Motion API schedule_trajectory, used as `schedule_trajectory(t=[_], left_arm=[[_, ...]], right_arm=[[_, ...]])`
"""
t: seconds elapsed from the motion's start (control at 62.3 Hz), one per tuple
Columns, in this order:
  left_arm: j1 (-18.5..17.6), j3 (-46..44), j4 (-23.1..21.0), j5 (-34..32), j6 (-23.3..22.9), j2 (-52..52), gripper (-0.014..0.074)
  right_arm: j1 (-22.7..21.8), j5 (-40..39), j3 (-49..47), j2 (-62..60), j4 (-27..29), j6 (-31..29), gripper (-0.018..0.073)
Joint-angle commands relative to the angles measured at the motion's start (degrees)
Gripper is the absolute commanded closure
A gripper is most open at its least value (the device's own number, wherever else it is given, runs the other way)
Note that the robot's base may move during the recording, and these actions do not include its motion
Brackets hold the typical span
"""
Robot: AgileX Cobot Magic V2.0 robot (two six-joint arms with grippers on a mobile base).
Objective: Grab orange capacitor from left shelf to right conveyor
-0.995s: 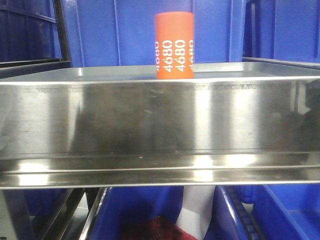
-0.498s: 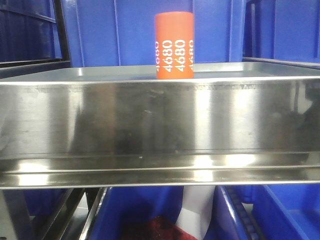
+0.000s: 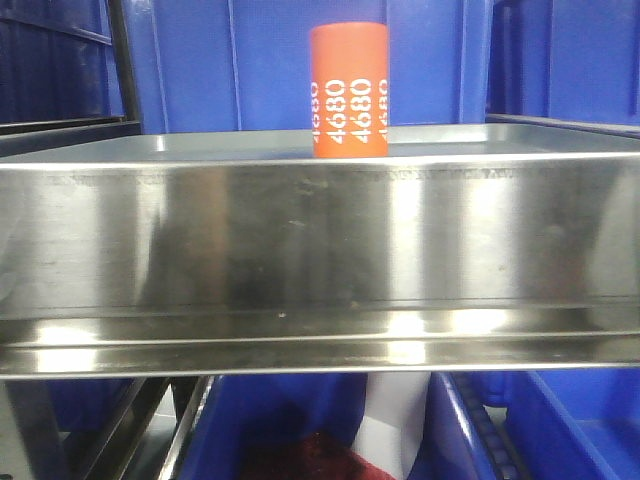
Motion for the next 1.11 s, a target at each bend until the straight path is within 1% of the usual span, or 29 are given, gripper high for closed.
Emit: schedule_trajectory(t=[0.0,0.048,0.144,0.209,0.273,0.337,0.369,0.417,0.433,0.482,0.498,0.562,0.771,0.787,0.803,0.835,0.867,0.931,0.947,0.963,0.979,0.995,1.043,1.092], left_arm=[[-0.44,-0.45,-0.31,-4.85,0.00,0.58,0.0701],[-0.44,-0.45,-0.31,-4.85,0.00,0.58,0.0701],[-0.44,-0.45,-0.31,-4.85,0.00,0.58,0.0701],[-0.44,-0.45,-0.31,-4.85,0.00,0.58,0.0701],[-0.44,-0.45,-0.31,-4.85,0.00,0.58,0.0701],[-0.44,-0.45,-0.31,-4.85,0.00,0.58,0.0701],[-0.44,-0.45,-0.31,-4.85,0.00,0.58,0.0701],[-0.44,-0.45,-0.31,-4.85,0.00,0.58,0.0701],[-0.44,-0.45,-0.31,-4.85,0.00,0.58,0.0701],[-0.44,-0.45,-0.31,-4.85,0.00,0.58,0.0701],[-0.44,-0.45,-0.31,-4.85,0.00,0.58,0.0701],[-0.44,-0.45,-0.31,-4.85,0.00,0.58,0.0701],[-0.44,-0.45,-0.31,-4.85,0.00,0.58,0.0701],[-0.44,-0.45,-0.31,-4.85,0.00,0.58,0.0701],[-0.44,-0.45,-0.31,-4.85,0.00,0.58,0.0701],[-0.44,-0.45,-0.31,-4.85,0.00,0.58,0.0701],[-0.44,-0.45,-0.31,-4.85,0.00,0.58,0.0701],[-0.44,-0.45,-0.31,-4.85,0.00,0.58,0.0701],[-0.44,-0.45,-0.31,-4.85,0.00,0.58,0.0701],[-0.44,-0.45,-0.31,-4.85,0.00,0.58,0.0701],[-0.44,-0.45,-0.31,-4.85,0.00,0.58,0.0701],[-0.44,-0.45,-0.31,-4.85,0.00,0.58,0.0701],[-0.44,-0.45,-0.31,-4.85,0.00,0.58,0.0701],[-0.44,-0.45,-0.31,-4.85,0.00,0.58,0.0701]], right_arm=[[3.75,5.44,-8.10,8.33,-1.65,-0.79,0.0503],[6.07,8.58,-10.65,12.06,-1.65,-2.32,0.0503],[12.63,14.27,-15.64,20.66,-1.57,-4.96,0.0498],[16.65,15.69,-18.45,26.31,-1.57,-5.31,0.0491],[20.51,15.40,-20.17,30.56,-1.57,-5.36,0.0441],[23.91,15.05,-22.05,34.97,-1.67,-5.36,0.0321],[25.57,15.04,-22.89,37.45,-1.67,-5.36,0.0228],[27.56,15.06,-23.98,41.14,-1.67,-5.36,0.0062],[28.06,15.07,-24.24,42.13,-1.67,-5.36,0.0022],[29.59,14.91,-24.97,45.01,-1.67,-5.36,-0.0083],[29.96,14.90,-25.24,45.91,-1.67,-5.36,-0.0094],[31.27,14.11,-26.10,50.27,-1.67,-5.36,-0.0066],[32.46,7.43,-26.60,59.94,-1.67,-5.36,-0.0066],[32.11,-6.69,-26.60,72.78,-1.67,-5.36,-0.0062],[31.93,-7.21,-26.60,73.52,-1.67,-5.36,-0.0053],[31.69,-7.83,-26.60,74.57,-1.67,-5.36,-0.0017],[31.62,-8.05,-26.60,75.25,-1.67,-5.36,0.0037],[31.35,-8.14,-26.60,75.96,-1.67,-5.36,0.0278],[31.35,-8.05,-26.60,75.97,-1.67,-5.36,0.0313],[31.30,-7.84,-26.60,75.97,-1.67,-5.36,0.0423],[31.30,-7.42,-26.60,75.97,-1.67,-5.36,0.0498],[31.30,-7.18,-26.60,75.97,-1.60,-5.29,0.0549],[31.30,-6.96,-26.60,75.76,-1.39,-4.96,0.0463],[31.30,-6.96,-26.60,75.40,-1.39,-4.96,0.0459]])
